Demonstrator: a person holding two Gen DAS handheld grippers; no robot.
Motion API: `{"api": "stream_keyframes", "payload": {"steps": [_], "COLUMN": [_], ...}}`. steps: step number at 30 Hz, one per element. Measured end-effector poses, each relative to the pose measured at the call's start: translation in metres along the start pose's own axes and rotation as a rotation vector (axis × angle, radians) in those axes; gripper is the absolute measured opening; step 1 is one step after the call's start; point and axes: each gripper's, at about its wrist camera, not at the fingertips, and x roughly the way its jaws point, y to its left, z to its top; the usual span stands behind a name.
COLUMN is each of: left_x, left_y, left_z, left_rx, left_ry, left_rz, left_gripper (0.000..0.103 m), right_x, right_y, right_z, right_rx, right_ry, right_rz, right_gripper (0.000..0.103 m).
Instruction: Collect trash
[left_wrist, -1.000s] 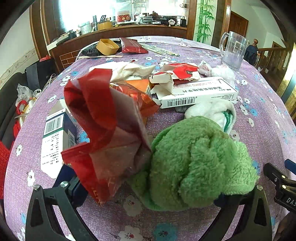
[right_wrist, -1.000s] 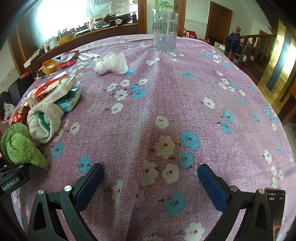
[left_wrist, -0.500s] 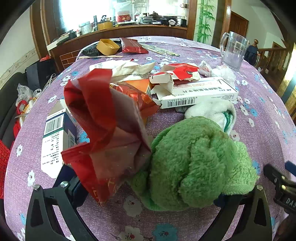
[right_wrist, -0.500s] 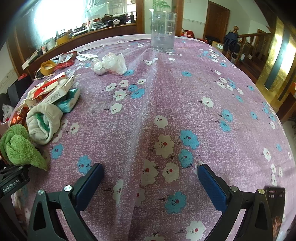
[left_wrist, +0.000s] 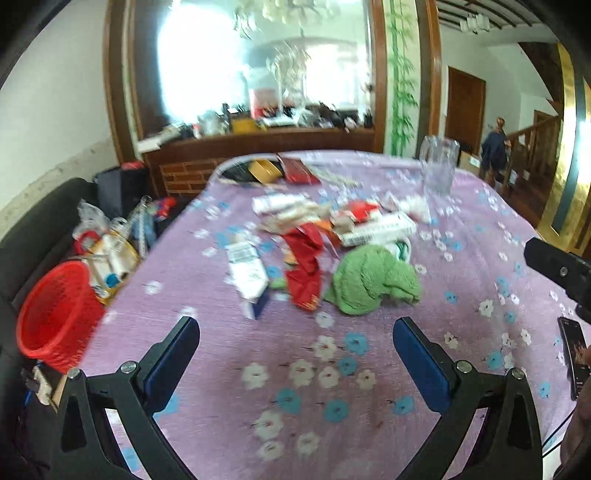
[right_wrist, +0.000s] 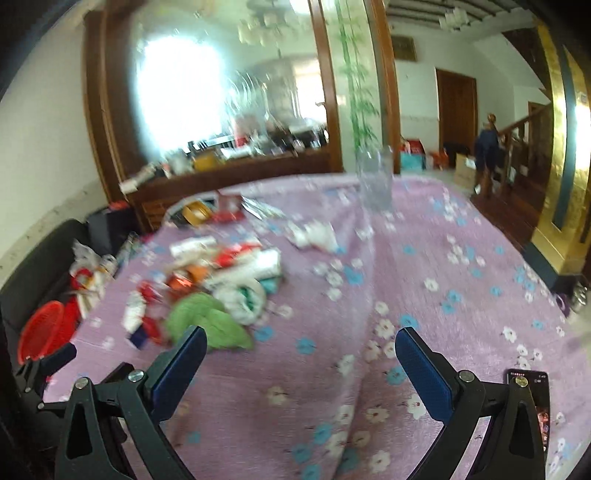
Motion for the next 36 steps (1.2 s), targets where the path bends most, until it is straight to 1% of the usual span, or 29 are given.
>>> {"api": "stream_keyframes", "payload": {"steps": [4,8,13,16,19,24,30,36], "left_x": [-0.015,-0.034,-0.041,-0.044,-0.042,-0.037,-0.038,-0.042], "left_y": [0.007,0.014,0.025,0.029,0.033,0.040,0.042,0.042], "left_z": [0.004,0.004,0.003,0.002,0.003,0.002,0.004,0.006], "left_rx": [-0.021,-0.031,-0.061,-0.066,-0.076,-0.095,-0.093,-0.094], "left_ry": [-0.030,-0.065,-0.070,-0.090,-0.084,-0.071,-0.076,-0.085], "left_rz": [-0.003,0.022,0.039,0.057,0.050,0.046,0.061,0.059], "left_gripper": [0.103,0.103,0.103,0.103,0.103,0.103,0.103,0.103], "right_x": [-0.021,-0.029,-0.035,-0.038,-0.038,-0.035,-0.038,-0.040], "right_y": [0.013,0.023,0.033,0.036,0.038,0.043,0.043,0.043], "right_z": [0.008,0.010,0.010,0.010,0.009,0.008,0.011,0.012], "right_rx": [-0.001,-0.006,-0.051,-0.066,-0.084,-0.088,-0.080,-0.076], "right_ry": [-0.053,-0.058,-0.060,-0.062,-0.069,-0.063,-0.098,-0.108], "right_rz": [0.045,0.081,0.058,0.053,0.055,0.068,0.062,0.062], "right_gripper": [0.103,0.103,0.103,0.103,0.103,0.103,0.103,0.103]}}
